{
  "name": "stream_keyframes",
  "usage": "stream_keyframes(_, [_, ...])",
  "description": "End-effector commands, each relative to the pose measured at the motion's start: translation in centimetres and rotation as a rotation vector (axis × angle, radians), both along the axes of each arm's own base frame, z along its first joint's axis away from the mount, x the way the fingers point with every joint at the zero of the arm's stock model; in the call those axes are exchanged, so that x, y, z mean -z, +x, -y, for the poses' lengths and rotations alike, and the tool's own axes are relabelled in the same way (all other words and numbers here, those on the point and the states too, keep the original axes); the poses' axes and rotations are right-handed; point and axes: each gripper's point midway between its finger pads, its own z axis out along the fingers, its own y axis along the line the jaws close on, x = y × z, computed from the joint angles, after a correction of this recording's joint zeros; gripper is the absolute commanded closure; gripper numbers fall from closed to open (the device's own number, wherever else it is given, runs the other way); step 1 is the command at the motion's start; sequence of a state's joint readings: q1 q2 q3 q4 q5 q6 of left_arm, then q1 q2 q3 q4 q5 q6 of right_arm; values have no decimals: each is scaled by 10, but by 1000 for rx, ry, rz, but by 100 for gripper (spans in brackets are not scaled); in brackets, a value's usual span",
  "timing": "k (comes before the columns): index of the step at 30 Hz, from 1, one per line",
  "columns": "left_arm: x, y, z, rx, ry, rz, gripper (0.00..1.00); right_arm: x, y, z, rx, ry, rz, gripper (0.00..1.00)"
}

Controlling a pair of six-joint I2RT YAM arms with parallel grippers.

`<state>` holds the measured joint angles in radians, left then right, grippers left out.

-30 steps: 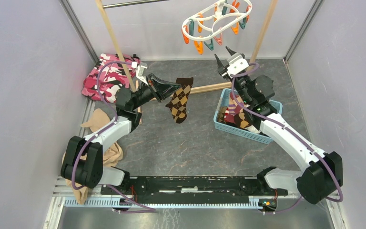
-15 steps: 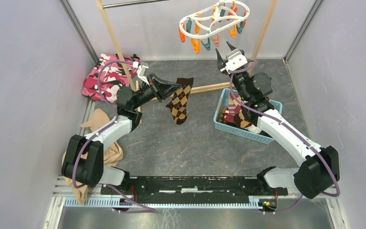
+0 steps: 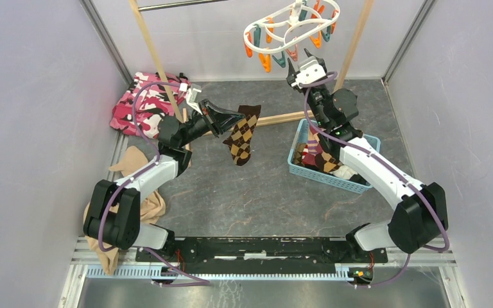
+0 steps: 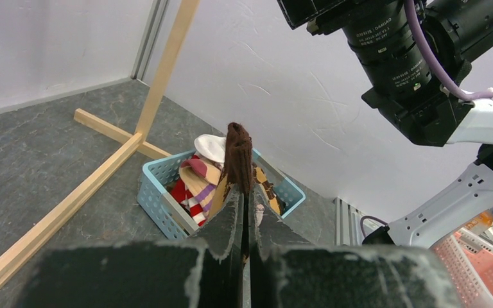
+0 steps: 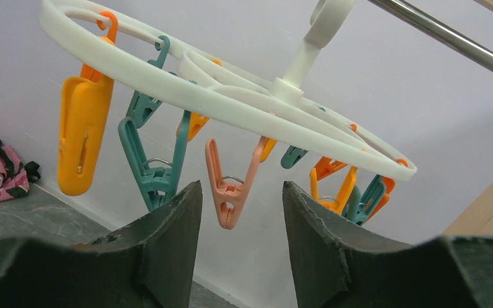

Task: Clip the socks to the hanger
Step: Open the clamp at the hanger.

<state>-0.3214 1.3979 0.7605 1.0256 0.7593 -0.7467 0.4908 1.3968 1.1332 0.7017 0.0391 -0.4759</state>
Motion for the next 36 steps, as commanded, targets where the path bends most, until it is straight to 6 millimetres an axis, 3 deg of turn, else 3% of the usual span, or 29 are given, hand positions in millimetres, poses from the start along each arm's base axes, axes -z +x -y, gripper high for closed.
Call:
stream_keyframes(1, [-19,6,-3,-31,-2,95,98,-31,-1,5,30,23,74,43])
stream_keyframes(24, [-18,10,-6,-40,2,97,98,-35,19,-22,-31,31,96,41])
stream_keyframes(36, [-17,10,-5,-39,5,94,98,-43,25,-32,-58,85,119,45])
